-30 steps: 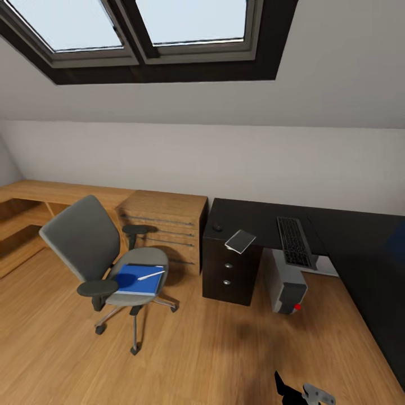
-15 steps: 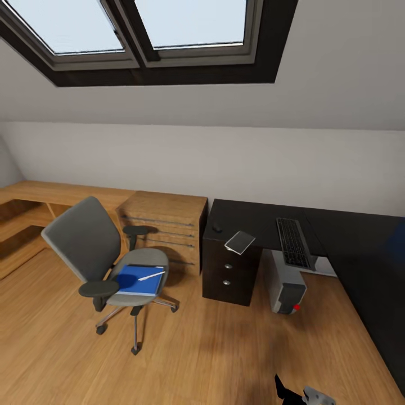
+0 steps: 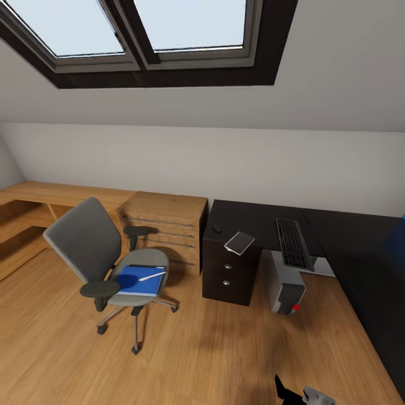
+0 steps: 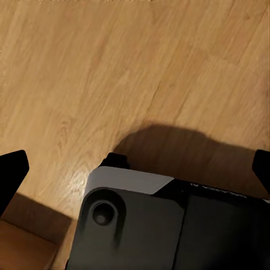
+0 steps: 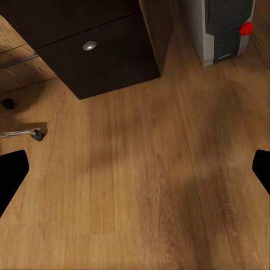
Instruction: In the bedroom, organize the workspace by keeping the computer under the desk, ensuring the monitor is on the desk, placing the keyboard on the desk next to the monitor, placing the mouse on the desk next to the keyboard, moving the folder from the swivel chair onto the desk next to the mouse, stacking the notebook on top of the folder with the pen on top of the notebook, and positioning the swivel chair next to the desk.
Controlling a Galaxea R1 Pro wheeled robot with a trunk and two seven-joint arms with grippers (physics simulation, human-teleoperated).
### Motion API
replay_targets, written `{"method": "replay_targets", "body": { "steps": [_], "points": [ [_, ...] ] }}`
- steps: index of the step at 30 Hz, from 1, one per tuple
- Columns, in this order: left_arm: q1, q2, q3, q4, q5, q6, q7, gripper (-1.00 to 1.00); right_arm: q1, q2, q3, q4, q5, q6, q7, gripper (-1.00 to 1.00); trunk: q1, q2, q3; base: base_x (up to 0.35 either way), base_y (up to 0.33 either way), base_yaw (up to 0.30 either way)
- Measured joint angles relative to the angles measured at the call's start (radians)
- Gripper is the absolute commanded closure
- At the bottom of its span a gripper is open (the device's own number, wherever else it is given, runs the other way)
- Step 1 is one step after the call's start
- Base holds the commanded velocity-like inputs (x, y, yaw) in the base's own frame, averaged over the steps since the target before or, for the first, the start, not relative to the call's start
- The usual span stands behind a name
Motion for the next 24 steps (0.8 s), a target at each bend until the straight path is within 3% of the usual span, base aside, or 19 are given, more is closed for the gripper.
{"method": "replay_targets", "body": {
  "steps": [4, 10, 15, 24],
  "points": [
    [0.0, 0.0, 0.001, 0.0, -0.006, -0.059, 0.0, -1.0, 0.0, -0.001, 0.0, 0.0, -0.001, 0.0, 0.0, -1.0, 0.0, 0.0, 0.0, 0.0, 0.0, 0.0],
    [0.0, -0.001, -0.002, 0.025, -0.01, -0.261, 0.002, -1.0, 0.0, -0.004, 0.0, 0.0, 0.0, 0.0, 0.001, -1.0, 0.0, 0.0, 0.0, 0.0, 0.0, 0.0],
    [-0.001, -0.003, -0.005, 0.05, -0.011, -0.309, 0.002, -1.0, 0.0, -0.004, 0.001, 0.0, 0.001, 0.0, 0.002, -1.0, 0.0, 0.0, 0.0, 0.0, 0.0, 0.0],
    [0.0, -0.003, -0.006, 0.06, -0.011, -0.326, 0.002, -1.0, 0.0, -0.002, 0.001, 0.001, 0.001, 0.0, 0.002, -1.0, 0.0, 0.0, 0.0, -0.112, 0.0, 0.0]
  ]
}}
